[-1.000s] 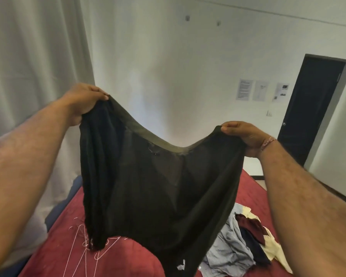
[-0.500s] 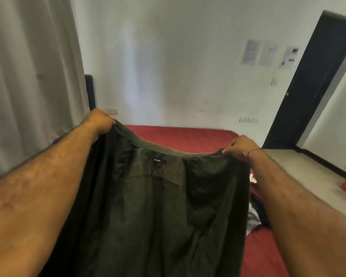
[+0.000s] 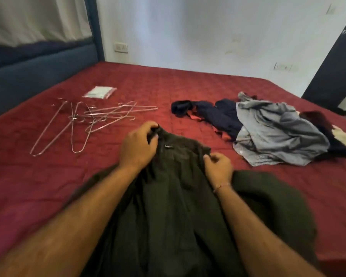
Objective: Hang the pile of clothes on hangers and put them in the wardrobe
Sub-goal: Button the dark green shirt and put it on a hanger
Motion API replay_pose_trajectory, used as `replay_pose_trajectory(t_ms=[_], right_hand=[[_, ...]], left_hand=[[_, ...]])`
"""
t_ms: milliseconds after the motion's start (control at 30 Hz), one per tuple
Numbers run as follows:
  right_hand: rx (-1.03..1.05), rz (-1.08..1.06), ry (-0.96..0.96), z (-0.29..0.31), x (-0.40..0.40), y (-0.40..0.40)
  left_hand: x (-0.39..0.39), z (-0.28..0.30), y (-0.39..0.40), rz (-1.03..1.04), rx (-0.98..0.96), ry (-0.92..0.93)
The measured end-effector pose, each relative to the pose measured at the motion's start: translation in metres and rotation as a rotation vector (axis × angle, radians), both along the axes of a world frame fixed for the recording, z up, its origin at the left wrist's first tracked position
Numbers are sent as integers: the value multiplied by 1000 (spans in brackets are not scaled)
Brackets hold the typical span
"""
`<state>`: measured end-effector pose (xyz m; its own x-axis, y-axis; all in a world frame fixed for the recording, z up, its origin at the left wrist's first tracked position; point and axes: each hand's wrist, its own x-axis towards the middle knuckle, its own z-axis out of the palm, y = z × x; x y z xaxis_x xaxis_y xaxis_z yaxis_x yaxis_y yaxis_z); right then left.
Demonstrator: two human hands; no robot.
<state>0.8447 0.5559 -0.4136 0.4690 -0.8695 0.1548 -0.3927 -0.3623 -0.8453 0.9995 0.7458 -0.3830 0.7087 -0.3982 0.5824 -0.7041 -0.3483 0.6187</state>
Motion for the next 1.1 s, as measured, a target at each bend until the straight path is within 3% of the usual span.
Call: replay_pose_trajectory(t_ms=[133, 533, 700, 933, 1000, 1100], right_hand=[[43, 5, -71, -39, -2, -8], [368, 54, -311, -44, -1, -24], [286, 15, -150, -35, -20, -16], [72, 99, -13, -36, -35, -1], [67, 75, -28, -35, -35, 1], [64, 61, -39, -33, -35, 3]], left_hand=[[-33, -78, -5, -131, 201, 112], [-18, -83, -4, -209, 150, 171], [-31, -78, 4, -176, 359, 113], [-40, -70, 8, -228, 422, -23], [-40, -71, 12, -228, 390, 17], [-42, -72, 18, -120, 191, 40]])
